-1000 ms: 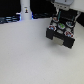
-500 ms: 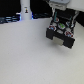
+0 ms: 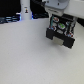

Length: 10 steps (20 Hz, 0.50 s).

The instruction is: Open the kcup holder, insert the kcup into the holder, and close the kcup holder

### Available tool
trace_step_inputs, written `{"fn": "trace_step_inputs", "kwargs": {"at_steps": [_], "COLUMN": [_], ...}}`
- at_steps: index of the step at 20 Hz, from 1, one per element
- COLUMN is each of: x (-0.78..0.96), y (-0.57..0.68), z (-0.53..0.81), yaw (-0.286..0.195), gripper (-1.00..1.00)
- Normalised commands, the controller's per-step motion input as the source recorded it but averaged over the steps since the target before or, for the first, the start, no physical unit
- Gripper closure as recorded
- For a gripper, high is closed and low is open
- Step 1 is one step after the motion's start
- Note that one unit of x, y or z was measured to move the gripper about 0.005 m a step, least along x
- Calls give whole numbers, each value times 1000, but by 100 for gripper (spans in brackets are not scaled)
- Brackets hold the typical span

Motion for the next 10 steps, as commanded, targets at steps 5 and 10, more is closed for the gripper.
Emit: {"fn": "trace_step_inputs", "kwargs": {"at_steps": [5, 10], "x": [466, 260], "y": [9, 178], "z": [-216, -227], "yaw": [65, 167], "gripper": [-100, -100]}}
